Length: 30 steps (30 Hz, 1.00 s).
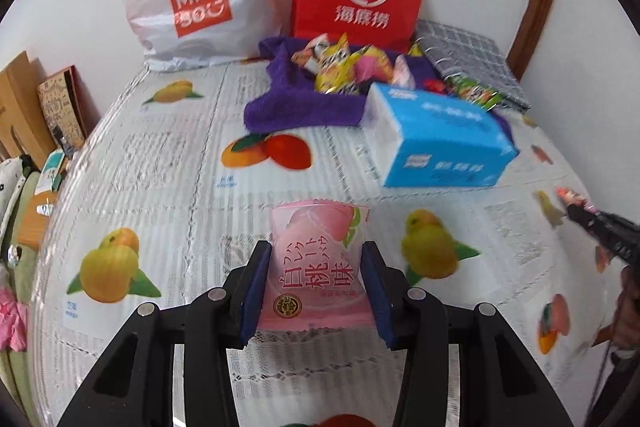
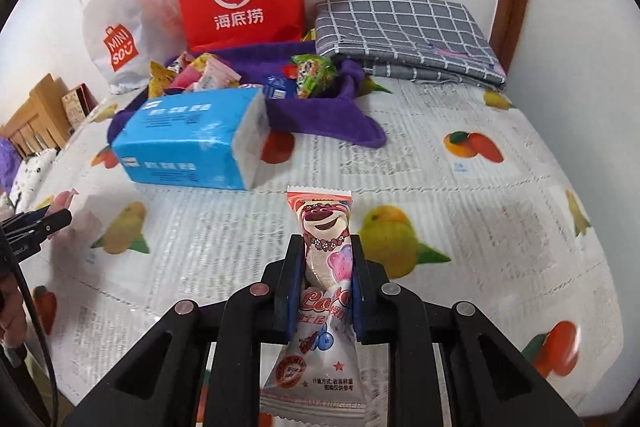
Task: Organize snacks
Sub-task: 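Carry the peach packet and bear wrapper over the purple towel with both tools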
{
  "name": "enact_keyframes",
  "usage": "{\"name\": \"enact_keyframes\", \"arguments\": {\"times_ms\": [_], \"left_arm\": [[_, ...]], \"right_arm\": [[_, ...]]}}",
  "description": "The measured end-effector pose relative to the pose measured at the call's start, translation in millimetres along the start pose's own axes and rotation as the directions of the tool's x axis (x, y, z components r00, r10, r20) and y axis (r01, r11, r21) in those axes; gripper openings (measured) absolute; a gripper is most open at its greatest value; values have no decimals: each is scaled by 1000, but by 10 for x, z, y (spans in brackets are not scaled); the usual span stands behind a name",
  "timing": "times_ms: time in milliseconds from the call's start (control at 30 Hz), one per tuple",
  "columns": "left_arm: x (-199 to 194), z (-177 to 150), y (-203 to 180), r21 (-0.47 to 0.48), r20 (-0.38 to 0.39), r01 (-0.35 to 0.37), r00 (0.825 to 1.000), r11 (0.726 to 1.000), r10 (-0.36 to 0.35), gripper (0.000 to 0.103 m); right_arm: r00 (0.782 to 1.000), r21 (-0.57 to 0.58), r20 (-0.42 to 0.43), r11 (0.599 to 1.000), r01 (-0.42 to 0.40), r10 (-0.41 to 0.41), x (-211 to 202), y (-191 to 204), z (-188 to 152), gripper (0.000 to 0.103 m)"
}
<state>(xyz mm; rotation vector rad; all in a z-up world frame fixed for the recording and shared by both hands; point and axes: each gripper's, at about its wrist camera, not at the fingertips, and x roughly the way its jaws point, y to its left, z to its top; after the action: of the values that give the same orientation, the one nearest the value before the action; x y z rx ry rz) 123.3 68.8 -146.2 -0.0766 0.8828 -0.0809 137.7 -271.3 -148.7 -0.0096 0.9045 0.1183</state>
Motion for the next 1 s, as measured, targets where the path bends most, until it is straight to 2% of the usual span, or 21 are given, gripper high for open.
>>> {"name": "enact_keyframes", "arguments": {"times_ms": [167, 400, 733, 1000], "left_arm": [[-209, 198, -51, 4, 23, 29, 999, 1000, -29, 43], [-432, 429, -119, -13, 53, 79, 996, 997, -78, 43], [-611, 683, -264, 16, 88, 79, 993, 997, -80, 43], [-629, 887, -259, -8, 90, 105, 990, 994, -104, 43]], "right_arm": [[1000, -1, 16, 1000, -22, 22, -117, 104, 54, 21], [995, -3, 89, 999, -52, 52, -430, 204, 357, 21], [990, -58, 131, 998, -34, 42, -647, 421, 764, 21], [987, -79, 146, 995, -54, 65, -665, 476, 910, 21]]}}
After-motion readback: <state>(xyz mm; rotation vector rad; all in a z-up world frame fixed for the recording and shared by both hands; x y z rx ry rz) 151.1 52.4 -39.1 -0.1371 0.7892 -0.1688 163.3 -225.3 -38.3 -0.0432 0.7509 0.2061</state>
